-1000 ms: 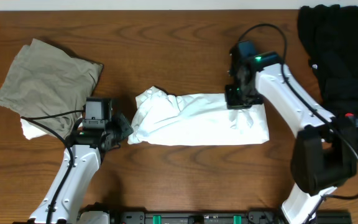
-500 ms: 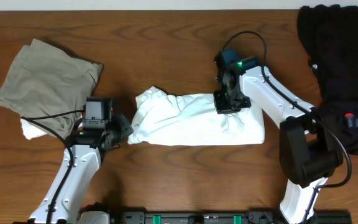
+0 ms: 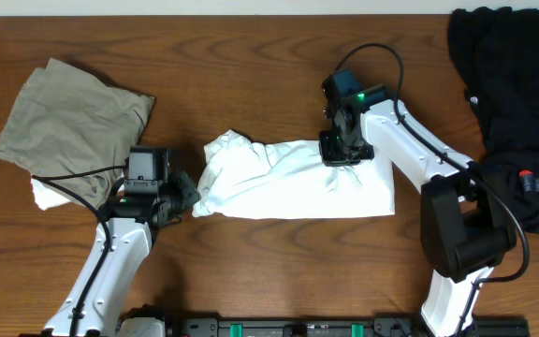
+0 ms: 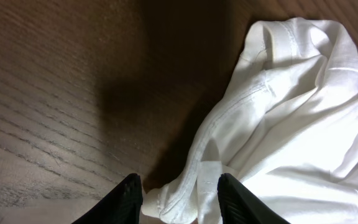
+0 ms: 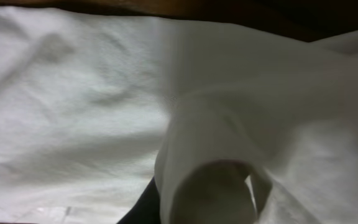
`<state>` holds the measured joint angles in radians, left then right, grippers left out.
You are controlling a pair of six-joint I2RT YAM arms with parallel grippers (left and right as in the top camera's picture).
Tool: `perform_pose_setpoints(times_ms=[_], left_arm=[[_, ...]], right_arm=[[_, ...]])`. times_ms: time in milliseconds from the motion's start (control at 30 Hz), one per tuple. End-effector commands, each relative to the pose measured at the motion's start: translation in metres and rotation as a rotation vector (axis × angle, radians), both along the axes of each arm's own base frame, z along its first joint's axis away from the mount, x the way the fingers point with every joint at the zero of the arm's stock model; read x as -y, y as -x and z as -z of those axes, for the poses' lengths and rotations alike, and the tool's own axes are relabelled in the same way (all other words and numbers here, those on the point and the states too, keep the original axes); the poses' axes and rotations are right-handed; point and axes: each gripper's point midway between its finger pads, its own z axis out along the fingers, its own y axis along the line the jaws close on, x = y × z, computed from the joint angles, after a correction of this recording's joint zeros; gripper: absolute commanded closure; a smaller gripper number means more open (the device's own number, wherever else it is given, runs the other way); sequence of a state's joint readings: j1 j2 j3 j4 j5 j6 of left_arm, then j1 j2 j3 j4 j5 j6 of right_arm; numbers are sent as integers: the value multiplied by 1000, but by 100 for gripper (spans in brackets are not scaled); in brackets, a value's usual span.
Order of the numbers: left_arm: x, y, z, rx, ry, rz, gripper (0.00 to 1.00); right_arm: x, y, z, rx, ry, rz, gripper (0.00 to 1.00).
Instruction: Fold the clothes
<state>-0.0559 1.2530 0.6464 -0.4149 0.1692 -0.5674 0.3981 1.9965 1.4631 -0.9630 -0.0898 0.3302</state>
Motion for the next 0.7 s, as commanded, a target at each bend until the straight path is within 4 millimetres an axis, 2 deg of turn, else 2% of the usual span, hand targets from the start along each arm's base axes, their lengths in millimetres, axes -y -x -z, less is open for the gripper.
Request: perform_pose_setpoints(times_ms=[0, 167, 300, 433, 500, 567, 667], left_arm=[[-4, 1, -1, 7, -19, 5, 57], [-4, 1, -1, 7, -18, 5, 57], [-4, 1, -1, 7, -18, 5, 57], [-4, 1, -1, 7, -18, 5, 57], [-4, 1, -1, 7, -18, 5, 57], [-4, 1, -1, 7, -18, 5, 57], [-4, 1, -1, 7, -18, 5, 57]], right_arm=[[-20, 6, 2, -19, -73, -67, 86], [-56, 4, -28, 16, -268, -276, 80], [-54, -4, -45, 48, -254, -299, 70], [-49, -2, -46, 34, -240, -292, 66], [-43, 3, -44, 13, -208, -286, 67], [-27, 5, -39, -6, -120, -249, 68], [16, 3, -34, -11, 108, -97, 68]])
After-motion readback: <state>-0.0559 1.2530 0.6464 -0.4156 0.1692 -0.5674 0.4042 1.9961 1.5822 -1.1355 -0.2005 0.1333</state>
